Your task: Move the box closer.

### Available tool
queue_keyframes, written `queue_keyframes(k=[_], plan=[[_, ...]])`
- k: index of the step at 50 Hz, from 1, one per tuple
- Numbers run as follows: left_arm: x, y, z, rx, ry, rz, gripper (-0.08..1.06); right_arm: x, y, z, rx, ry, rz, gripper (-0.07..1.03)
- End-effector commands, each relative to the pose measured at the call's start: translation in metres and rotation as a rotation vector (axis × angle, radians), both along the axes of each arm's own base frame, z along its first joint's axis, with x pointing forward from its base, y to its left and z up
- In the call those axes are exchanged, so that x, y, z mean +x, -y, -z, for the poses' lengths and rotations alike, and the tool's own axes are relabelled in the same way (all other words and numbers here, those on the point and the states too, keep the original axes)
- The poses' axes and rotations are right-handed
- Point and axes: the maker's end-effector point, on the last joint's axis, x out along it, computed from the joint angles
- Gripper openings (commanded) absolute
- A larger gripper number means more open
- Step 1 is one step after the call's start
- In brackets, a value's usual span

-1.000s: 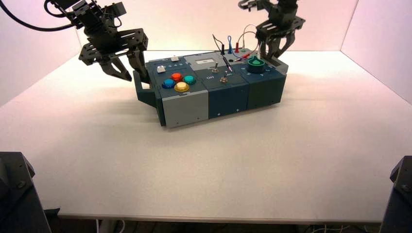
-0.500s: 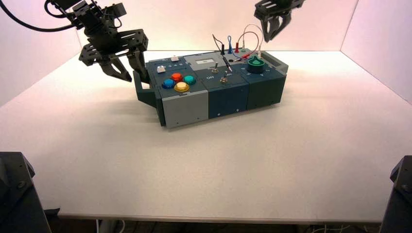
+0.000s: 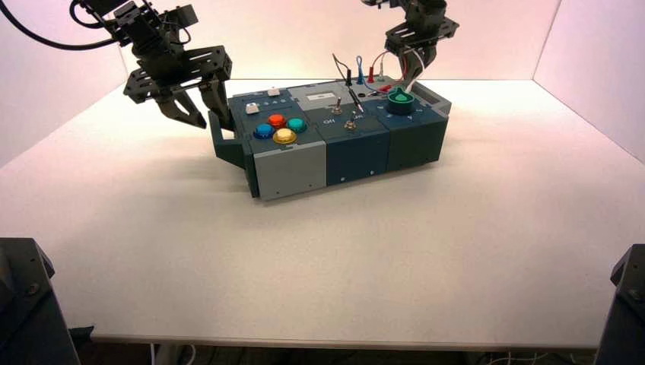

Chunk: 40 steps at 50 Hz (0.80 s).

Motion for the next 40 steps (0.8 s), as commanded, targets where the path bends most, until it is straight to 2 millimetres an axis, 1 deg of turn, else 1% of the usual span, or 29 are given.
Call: queue_keyframes(k=[1,7,21,36,40], plan=[[0.007,0.003,-0.007,-0.006,0.022,0.006,0.58,0.009,-0.010,-0.026,0.026,0.056,-0.008,-0.02],[0.007,0.005,-0.006,-0.013,0.011,0.011,0.53,0.005,-0.011,-0.024,0.027,0.043,-0.011,-0.02],[0.007,0.007,-0.004,-0.022,-0.007,0.018,0.53,-0.006,-0.010,-0.021,0.021,0.019,-0.019,-0.02],[0.008,0.010,-0.002,-0.031,-0.024,0.031,0.53,-0.019,-0.008,-0.026,0.017,0.006,-0.023,-0.02],[0.009,0.010,-0.003,-0.030,-0.022,0.032,0.53,-0.024,-0.006,-0.024,0.014,-0.011,-0.025,-0.02]])
